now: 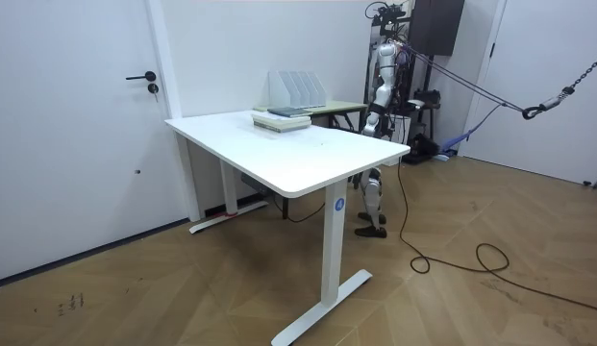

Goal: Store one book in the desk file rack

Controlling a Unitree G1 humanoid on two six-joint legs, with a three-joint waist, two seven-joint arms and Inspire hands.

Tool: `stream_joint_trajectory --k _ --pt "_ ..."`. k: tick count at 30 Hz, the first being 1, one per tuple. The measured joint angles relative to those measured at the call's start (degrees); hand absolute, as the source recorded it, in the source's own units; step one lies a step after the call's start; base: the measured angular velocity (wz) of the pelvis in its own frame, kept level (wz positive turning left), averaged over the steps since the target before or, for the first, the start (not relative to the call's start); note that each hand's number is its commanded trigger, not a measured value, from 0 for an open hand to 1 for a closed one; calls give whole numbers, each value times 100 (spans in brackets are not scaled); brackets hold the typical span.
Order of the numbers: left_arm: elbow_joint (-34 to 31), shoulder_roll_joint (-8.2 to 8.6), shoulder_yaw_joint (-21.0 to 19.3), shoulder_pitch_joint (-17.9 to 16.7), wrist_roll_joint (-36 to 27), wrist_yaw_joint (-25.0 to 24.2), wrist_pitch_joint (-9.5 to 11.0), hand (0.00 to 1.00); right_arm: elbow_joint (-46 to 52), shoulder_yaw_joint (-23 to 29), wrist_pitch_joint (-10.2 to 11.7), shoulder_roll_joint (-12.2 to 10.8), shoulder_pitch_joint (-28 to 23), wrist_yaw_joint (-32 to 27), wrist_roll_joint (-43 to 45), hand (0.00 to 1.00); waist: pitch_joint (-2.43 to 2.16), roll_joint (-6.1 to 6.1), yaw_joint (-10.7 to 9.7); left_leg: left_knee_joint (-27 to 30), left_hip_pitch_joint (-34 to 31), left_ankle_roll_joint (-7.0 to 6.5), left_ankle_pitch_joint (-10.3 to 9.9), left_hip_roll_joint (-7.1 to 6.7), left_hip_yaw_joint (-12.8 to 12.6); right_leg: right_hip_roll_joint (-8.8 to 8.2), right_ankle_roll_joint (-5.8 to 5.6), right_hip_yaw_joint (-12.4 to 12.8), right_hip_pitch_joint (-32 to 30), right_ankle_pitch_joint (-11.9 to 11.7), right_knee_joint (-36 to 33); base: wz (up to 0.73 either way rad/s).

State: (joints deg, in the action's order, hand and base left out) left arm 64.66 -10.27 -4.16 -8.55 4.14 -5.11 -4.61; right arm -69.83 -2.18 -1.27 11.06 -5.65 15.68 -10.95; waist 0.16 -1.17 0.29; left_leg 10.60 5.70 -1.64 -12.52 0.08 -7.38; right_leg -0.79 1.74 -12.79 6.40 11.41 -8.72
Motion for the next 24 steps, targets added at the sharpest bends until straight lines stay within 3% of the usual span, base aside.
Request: stream_joint_trajectory --k 7,15,20,24 --pt "-24 -7 109 36 99 61 13 0 0 -31 15 -7 11 -54 -5 0 2 12 -11 -12 -10 0 0 1 -2 4 0 2 -10 0 1 0" --pt "-337 -9 378 115 1098 54 48 0 -62 -78 88 -5 66 -49 2 0 0 15 -70 11 -16 0 1 -3 3 0 -2 -17 -23 -5 -4 1" --pt "-818 2 997 278 2231 54 91 0 -78 -169 235 -9 179 -51 16 0 1 8 -237 16 -53 -1 1 -5 -38 -5 -4 -17 -42 -3 -11 2" --pt "-1412 19 1433 305 2793 -24 204 0 -99 -284 330 4 253 -21 138 0 16 30 -322 7 -34 -1 1 -3 -69 4 -9 27 -63 -8 -4 -4"
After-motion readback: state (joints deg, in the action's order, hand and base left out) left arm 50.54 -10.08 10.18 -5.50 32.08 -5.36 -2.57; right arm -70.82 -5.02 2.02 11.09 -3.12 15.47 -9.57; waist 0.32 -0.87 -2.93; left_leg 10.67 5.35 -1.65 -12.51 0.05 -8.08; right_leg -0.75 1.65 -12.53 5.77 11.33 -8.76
